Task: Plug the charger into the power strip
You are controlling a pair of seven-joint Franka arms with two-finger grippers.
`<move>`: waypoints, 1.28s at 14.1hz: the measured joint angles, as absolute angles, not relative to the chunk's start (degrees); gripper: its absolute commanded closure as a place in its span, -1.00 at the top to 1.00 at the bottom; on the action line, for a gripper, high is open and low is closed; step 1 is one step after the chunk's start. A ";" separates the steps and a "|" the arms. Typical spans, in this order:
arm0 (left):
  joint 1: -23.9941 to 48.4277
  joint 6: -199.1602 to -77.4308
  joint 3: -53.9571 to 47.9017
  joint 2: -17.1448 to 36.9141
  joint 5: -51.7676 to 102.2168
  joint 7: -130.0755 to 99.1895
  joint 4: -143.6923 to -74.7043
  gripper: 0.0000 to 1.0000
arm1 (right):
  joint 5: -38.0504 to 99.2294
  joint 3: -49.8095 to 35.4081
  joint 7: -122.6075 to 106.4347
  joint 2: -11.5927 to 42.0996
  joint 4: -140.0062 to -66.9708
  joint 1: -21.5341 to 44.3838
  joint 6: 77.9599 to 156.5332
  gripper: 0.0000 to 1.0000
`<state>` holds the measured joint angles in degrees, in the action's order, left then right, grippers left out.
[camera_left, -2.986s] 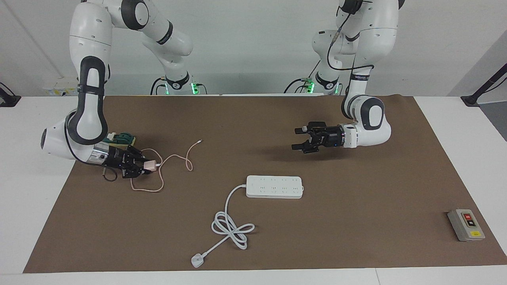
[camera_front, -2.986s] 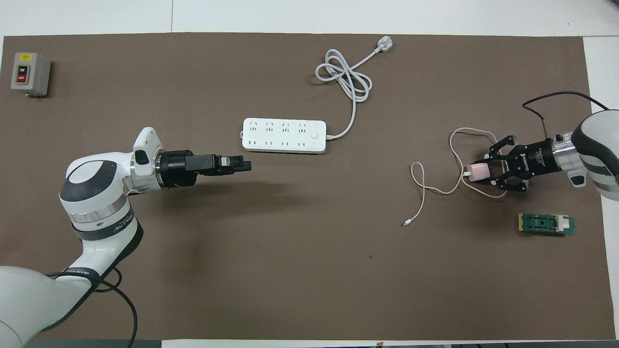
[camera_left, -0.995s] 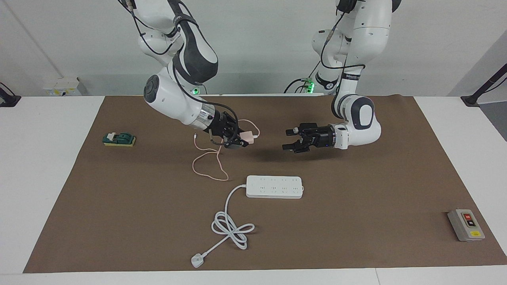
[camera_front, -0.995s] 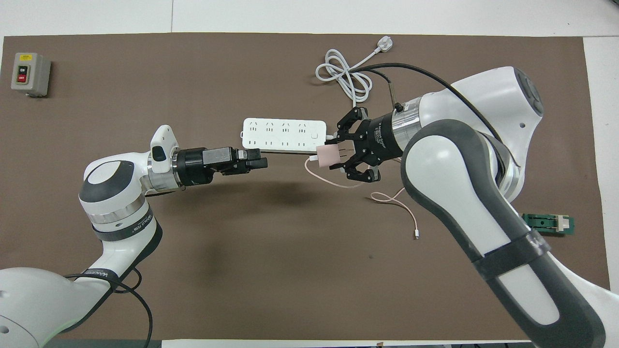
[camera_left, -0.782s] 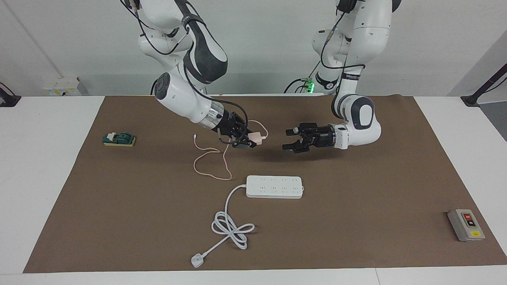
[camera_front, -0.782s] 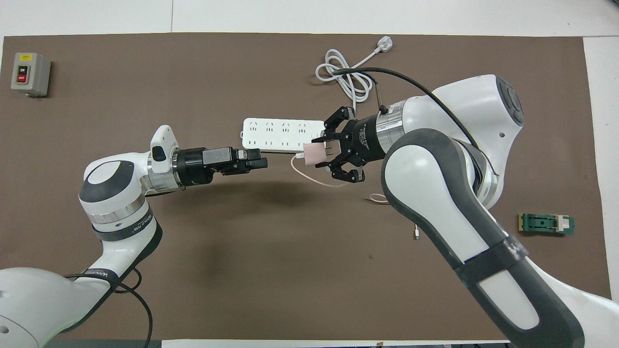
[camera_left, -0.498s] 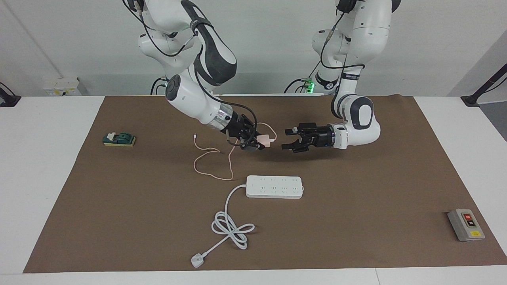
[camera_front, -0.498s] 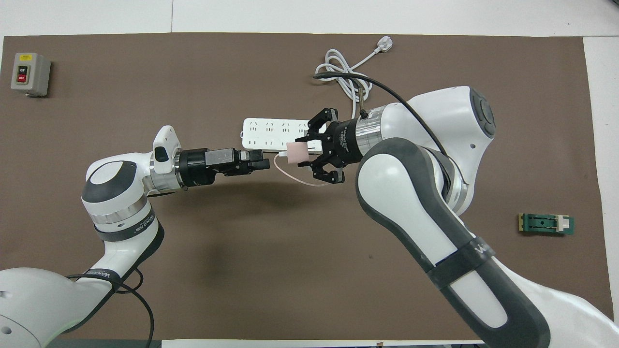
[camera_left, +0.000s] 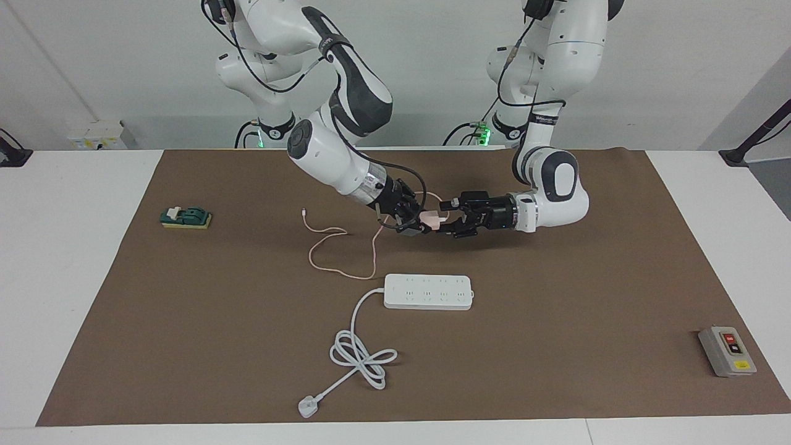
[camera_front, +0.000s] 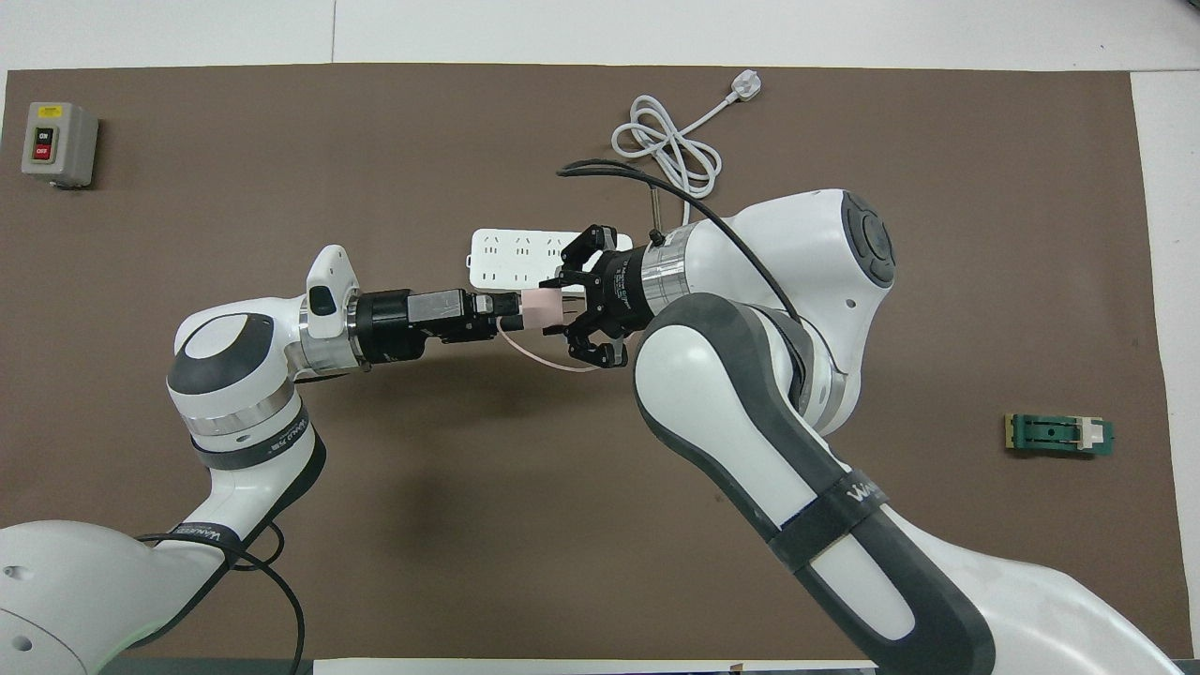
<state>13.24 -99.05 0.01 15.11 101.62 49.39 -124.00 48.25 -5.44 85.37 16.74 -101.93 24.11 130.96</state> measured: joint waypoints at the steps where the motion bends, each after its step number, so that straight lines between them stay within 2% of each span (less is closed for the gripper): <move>1: 13.26 -99.14 0.00 15.11 101.62 49.42 -124.00 1.00 | 48.25 -5.33 85.37 16.83 -101.81 24.08 130.96 -1.00; 18: 16.85 -103.48 0.01 15.11 105.04 50.23 -123.54 1.00 | 49.61 -4.96 85.43 16.95 -101.58 23.67 130.96 -1.00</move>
